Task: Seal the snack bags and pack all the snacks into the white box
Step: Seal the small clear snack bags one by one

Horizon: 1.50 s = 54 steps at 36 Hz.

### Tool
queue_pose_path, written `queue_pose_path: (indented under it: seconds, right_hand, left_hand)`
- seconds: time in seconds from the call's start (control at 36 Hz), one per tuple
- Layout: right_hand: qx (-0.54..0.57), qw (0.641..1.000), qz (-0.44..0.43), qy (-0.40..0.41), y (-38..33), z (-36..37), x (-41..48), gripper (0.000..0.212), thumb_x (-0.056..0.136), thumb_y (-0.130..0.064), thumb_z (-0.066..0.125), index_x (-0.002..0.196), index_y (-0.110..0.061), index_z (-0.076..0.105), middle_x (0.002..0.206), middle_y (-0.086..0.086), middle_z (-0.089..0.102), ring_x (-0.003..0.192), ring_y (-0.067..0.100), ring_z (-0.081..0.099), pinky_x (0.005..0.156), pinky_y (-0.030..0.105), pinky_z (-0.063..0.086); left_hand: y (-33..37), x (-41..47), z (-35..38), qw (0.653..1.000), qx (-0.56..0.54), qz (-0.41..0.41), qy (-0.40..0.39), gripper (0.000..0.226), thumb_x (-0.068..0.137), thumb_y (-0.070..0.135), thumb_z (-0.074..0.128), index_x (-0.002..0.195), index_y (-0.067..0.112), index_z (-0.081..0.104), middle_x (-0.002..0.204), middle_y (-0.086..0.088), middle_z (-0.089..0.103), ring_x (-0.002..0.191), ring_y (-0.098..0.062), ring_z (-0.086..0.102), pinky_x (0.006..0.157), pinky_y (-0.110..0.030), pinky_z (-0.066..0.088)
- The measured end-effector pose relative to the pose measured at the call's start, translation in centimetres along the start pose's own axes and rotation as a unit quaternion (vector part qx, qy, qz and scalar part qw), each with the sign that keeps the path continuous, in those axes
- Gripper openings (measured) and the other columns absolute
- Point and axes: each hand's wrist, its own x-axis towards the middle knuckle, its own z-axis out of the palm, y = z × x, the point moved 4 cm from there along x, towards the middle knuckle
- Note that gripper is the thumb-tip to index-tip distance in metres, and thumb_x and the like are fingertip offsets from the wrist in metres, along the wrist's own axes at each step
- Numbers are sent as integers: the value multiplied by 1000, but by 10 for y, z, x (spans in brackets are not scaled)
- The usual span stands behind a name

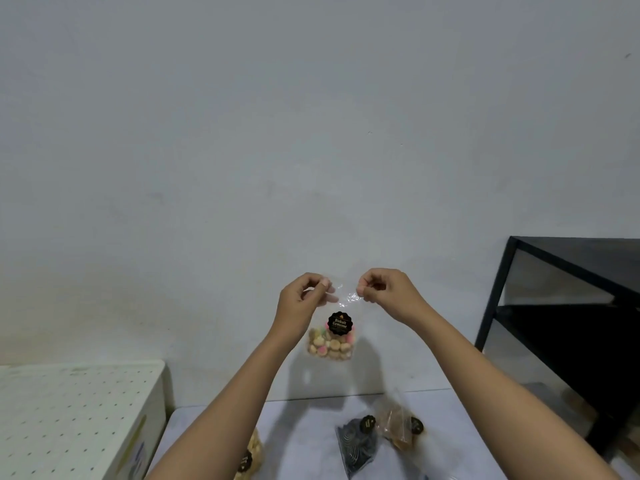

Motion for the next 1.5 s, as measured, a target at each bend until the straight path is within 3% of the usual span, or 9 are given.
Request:
queue_pose_path:
  seconds: [0.25, 0.44, 0.58, 0.69, 0.86, 0.97, 1.11, 1.25, 1.5]
  right_hand:
    - [-24, 999, -3, -46, -5, 16, -7, 7, 86, -17, 63, 80, -14, 63, 75, -4, 63, 67, 8, 55, 67, 21, 45]
    - [-58, 998, -23, -31, -9, 24, -7, 17, 84, -14, 59, 69, -21, 60, 70, -6, 62, 66, 10, 52, 69, 30, 45]
    - [-35, 999, -24, -23, -13, 28, -12, 10, 82, -20, 66, 73, -17, 65, 71, -8, 64, 64, 11, 52, 64, 25, 45]
    - [-2, 1000, -6, -22, -12, 31, -13, 14, 82, -16, 63, 69, -16, 66, 65, -5, 65, 67, 14, 54, 69, 37, 49]
    - [-9, 1000, -1, 1, -6, 32, -16, 15, 78, -14, 61, 63, -16, 62, 63, -2, 61, 64, 12, 53, 65, 30, 43]
    - [-14, 1000, -2, 6, -3, 34, -15, 18, 77, -16, 62, 60, -21, 60, 62, -4, 61, 62, 11, 50, 63, 29, 42]
    - [-19, 998, 15, -65, -2, 26, -18, 8, 80, -18, 70, 73, -14, 70, 63, -8, 63, 61, 5, 54, 62, 20, 43]
    - [-8, 993, 54, -109, 14, 16, -23, 10, 81, -10, 69, 74, -17, 69, 66, -5, 62, 62, 4, 55, 60, 13, 44]
    - [-55, 993, 76, -67, 42, 32, -34, 5, 83, -9, 67, 82, -13, 69, 73, -1, 61, 67, 9, 55, 64, 15, 47]
  left_hand:
    - [-4, -3, -6, 999, 41, -15, 7, 10, 92, 16, 55, 84, 12, 61, 63, 1, 65, 69, -14, 67, 64, -16, 48]
    - [1, -7, -5, 995, 96, -4, 13, 13, 93, 9, 50, 82, 11, 57, 67, 2, 60, 63, -6, 64, 59, -10, 42]
    - [5, -11, -8, 995, 95, -1, 17, 11, 93, 8, 49, 86, 5, 58, 68, -6, 62, 51, 4, 56, 53, -5, 36]
    - [-3, -11, -6, 996, 77, -34, -21, 17, 94, 11, 49, 80, 16, 58, 68, -2, 66, 68, -13, 65, 65, -19, 44]
    - [-10, -13, -2, 991, 61, -78, -87, 19, 95, 14, 47, 83, 13, 62, 69, 0, 69, 77, -24, 61, 71, -27, 47]
    - [-7, -15, -1, 990, 61, -76, -102, 14, 92, 12, 53, 82, 11, 63, 71, -4, 66, 73, -20, 62, 64, -19, 46]
    - [-13, -16, -4, 989, 71, -80, -101, 13, 91, 6, 53, 83, 9, 61, 67, -3, 62, 59, -6, 61, 59, -14, 44]
    - [-23, -19, -11, 991, 67, -88, -81, 12, 91, 7, 52, 82, 10, 61, 66, -3, 62, 61, -8, 62, 60, -14, 45]
    - [-53, -35, -5, 983, 94, -121, -103, 9, 91, 11, 57, 85, 11, 64, 70, -4, 65, 61, -3, 62, 61, -14, 46]
